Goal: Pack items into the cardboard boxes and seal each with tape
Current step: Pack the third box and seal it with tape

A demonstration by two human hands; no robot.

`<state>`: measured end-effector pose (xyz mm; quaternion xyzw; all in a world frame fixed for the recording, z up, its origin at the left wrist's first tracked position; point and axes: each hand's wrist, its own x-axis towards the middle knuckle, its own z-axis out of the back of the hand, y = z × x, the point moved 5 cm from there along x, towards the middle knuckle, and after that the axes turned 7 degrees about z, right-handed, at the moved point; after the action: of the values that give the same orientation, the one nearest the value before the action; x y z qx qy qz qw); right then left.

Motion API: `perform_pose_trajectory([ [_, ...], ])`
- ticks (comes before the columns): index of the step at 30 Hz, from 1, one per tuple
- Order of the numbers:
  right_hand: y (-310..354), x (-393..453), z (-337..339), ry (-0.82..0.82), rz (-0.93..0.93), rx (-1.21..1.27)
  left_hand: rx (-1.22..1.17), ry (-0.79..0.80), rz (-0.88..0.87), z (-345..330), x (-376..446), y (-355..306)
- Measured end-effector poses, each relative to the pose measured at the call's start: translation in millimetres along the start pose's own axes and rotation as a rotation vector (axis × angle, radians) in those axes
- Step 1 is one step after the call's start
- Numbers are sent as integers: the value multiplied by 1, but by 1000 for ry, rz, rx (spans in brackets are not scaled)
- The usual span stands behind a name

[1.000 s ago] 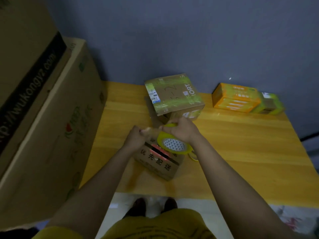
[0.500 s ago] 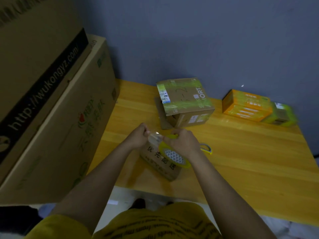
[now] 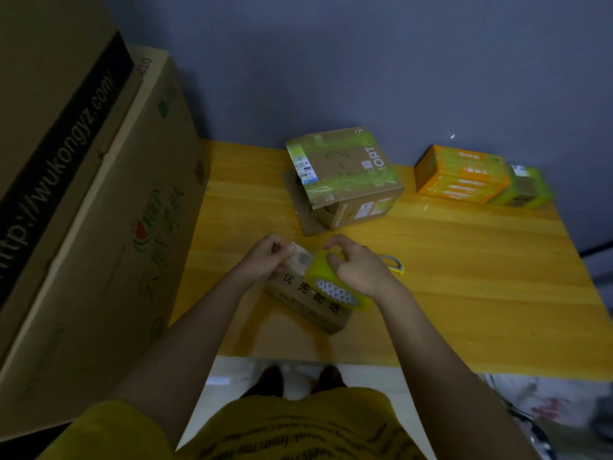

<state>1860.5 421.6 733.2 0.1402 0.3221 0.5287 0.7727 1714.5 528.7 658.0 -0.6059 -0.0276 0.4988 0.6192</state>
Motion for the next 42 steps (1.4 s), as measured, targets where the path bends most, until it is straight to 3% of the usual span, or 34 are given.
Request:
perform_pose_trajectory([
  [5,-9,-2,-7,-122,7,129,25,-65,-29,7,-1,3],
  [9,-9,-3,-11,-250,-3,86,49,-134,-29,6,1,10],
  [16,4,2,-8,-195,-53,2,41,-253,-83,17,3,15],
  [20,10,4,-6,-128,-92,-205,2,-335,-109,46,7,11],
  [24,18,3,-10,-107,-73,-268,40,-251,-43,51,12,19],
  [33,-8,-18,-12,-383,-64,228,-114,-114,96,22,22,43],
  [42,-16,-19,-17,-464,-64,310,-208,-83,153,-2,34,47],
])
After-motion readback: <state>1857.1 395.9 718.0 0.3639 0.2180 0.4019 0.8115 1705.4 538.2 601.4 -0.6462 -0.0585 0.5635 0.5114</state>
